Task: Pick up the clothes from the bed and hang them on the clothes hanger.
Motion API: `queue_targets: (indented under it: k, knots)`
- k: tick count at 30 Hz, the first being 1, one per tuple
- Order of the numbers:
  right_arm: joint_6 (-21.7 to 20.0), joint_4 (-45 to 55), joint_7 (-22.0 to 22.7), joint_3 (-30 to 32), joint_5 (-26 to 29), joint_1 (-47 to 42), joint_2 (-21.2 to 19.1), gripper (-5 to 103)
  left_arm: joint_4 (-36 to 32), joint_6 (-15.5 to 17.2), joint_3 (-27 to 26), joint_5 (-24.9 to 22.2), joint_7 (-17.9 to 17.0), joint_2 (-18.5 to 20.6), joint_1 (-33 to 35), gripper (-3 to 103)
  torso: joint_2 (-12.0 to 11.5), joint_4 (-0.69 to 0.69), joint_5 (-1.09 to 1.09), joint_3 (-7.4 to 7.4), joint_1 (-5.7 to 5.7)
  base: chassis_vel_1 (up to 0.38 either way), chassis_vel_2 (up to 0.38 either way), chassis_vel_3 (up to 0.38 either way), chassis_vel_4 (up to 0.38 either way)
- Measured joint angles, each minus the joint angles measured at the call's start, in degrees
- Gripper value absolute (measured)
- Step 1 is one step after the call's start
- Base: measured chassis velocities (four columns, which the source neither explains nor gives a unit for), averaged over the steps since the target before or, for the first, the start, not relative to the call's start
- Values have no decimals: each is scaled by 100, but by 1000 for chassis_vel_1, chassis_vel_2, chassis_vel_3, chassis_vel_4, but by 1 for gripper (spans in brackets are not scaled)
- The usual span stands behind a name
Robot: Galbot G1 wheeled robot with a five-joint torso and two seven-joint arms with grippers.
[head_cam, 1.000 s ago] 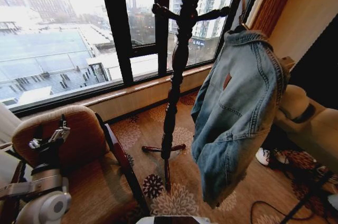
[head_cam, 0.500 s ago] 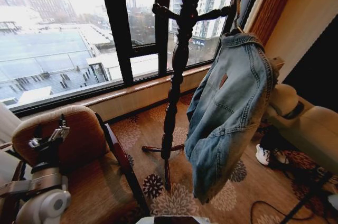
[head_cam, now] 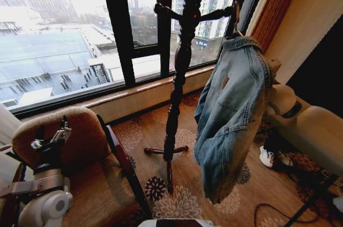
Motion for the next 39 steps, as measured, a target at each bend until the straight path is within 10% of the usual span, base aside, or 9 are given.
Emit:
queue_targets:
  k: [39]
  knots:
    - [69,-95,-182,-43,-71,23,68,15,-114,-7,-50,-2,20,-56,90,100,0,0,0,0,-1,0,0,0,0]
